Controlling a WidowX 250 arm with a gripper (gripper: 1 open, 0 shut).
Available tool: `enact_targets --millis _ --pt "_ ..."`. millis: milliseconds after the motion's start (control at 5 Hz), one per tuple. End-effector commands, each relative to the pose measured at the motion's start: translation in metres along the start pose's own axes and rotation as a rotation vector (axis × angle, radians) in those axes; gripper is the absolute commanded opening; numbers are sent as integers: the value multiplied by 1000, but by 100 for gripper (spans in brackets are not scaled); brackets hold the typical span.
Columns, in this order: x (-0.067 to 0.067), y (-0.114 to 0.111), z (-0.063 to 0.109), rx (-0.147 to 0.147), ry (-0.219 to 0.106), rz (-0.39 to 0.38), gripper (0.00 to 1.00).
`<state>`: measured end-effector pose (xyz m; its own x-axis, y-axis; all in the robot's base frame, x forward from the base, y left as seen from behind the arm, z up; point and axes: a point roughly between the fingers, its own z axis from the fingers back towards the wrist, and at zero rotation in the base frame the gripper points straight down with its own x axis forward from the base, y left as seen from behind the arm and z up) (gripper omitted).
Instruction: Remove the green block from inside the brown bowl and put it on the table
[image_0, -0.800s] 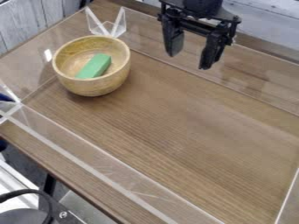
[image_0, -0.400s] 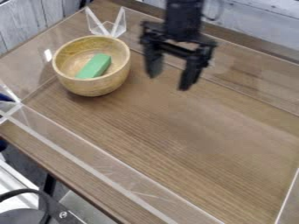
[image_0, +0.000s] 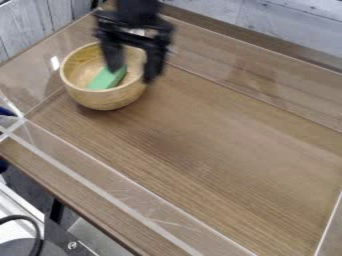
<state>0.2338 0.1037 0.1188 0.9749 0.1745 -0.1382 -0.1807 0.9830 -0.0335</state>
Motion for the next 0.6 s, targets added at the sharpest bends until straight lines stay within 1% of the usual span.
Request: enact_targets --millis 0,200,400 --pt "13 39 12 26 -43 20 100" --pt "20 65 0 31 -20 61 100" --pt "31 65 -3 47 18 37 100"
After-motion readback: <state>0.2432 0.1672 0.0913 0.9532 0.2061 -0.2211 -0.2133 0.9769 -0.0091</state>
